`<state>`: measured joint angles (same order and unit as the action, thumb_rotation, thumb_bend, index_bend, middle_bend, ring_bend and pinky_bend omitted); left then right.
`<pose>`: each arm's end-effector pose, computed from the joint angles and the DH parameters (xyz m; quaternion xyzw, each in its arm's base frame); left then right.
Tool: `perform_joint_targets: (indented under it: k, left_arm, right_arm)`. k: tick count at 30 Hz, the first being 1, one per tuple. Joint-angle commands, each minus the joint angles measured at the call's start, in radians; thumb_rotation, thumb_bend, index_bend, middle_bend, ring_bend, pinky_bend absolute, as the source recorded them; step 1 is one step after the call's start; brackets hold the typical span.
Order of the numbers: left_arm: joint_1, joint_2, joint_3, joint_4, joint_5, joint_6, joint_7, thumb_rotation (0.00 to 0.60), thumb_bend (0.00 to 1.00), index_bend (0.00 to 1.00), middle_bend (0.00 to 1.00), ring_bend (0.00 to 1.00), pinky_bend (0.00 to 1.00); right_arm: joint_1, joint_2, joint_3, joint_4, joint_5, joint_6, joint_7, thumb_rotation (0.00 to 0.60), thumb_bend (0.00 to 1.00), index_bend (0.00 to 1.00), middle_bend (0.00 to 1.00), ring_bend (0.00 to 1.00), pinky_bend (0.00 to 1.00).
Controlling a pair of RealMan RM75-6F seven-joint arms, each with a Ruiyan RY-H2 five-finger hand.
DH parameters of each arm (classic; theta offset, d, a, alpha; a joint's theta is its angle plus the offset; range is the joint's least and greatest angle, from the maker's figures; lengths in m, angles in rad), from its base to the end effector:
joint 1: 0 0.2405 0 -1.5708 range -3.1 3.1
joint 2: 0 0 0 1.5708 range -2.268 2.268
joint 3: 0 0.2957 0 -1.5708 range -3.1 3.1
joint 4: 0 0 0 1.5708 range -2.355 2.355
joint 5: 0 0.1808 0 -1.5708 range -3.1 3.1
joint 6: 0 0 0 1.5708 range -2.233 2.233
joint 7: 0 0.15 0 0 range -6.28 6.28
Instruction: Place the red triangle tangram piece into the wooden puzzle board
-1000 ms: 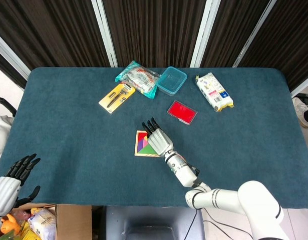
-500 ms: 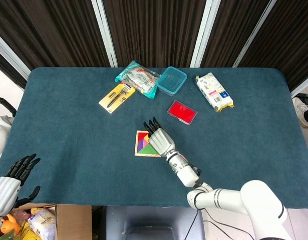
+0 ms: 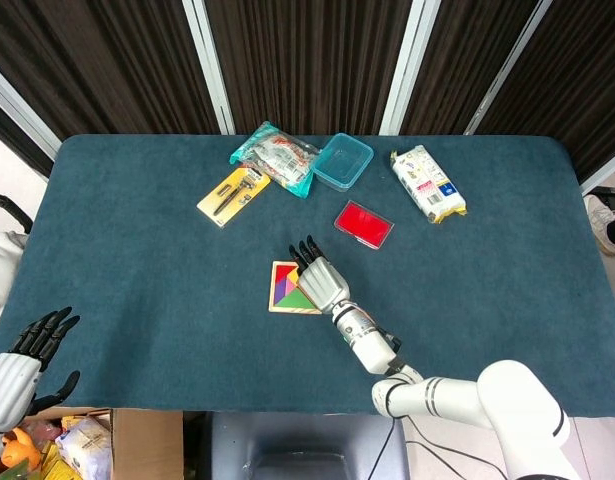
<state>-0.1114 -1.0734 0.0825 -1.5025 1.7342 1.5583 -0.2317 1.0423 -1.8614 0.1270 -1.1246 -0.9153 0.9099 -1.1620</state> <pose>-0.3259 0.1696 0.2041 -0.6624 -0.3818 -0.4287 0.4813 -0.0982 -0.4068 -0.0896 0.8522 -0.0187 0.1719 0.4938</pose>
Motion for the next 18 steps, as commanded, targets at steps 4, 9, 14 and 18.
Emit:
perform_joint_targets:
  k: [4, 9, 14, 18]
  left_arm:
    - [-0.002, 0.0, 0.0, -0.003, -0.001, -0.004, 0.004, 0.6, 0.41, 0.0, 0.0, 0.0, 0.14]
    - [-0.002, 0.0, 0.001, -0.007, 0.001, -0.007, 0.011, 0.6, 0.41, 0.0, 0.0, 0.0, 0.14]
    - [-0.003, 0.0, 0.0, -0.008, 0.0, -0.008, 0.013, 0.6, 0.41, 0.0, 0.0, 0.0, 0.14]
    - [0.0, 0.002, 0.002, -0.007, 0.004, -0.001, 0.011, 0.6, 0.41, 0.0, 0.0, 0.0, 0.14]
  right_arm:
    - [-0.002, 0.009, -0.011, -0.017, -0.002, 0.004, -0.004, 0.6, 0.46, 0.46, 0.08, 0.0, 0.0]
    - [-0.003, 0.015, -0.021, -0.03, -0.001, 0.003, -0.008, 0.6, 0.46, 0.47, 0.08, 0.0, 0.0]
    - [-0.005, 0.024, -0.025, -0.049, -0.01, 0.014, -0.004, 0.6, 0.46, 0.47, 0.08, 0.0, 0.0]
    - [-0.024, 0.051, -0.015, -0.097, -0.035, 0.055, 0.04, 0.6, 0.46, 0.39, 0.06, 0.0, 0.0]
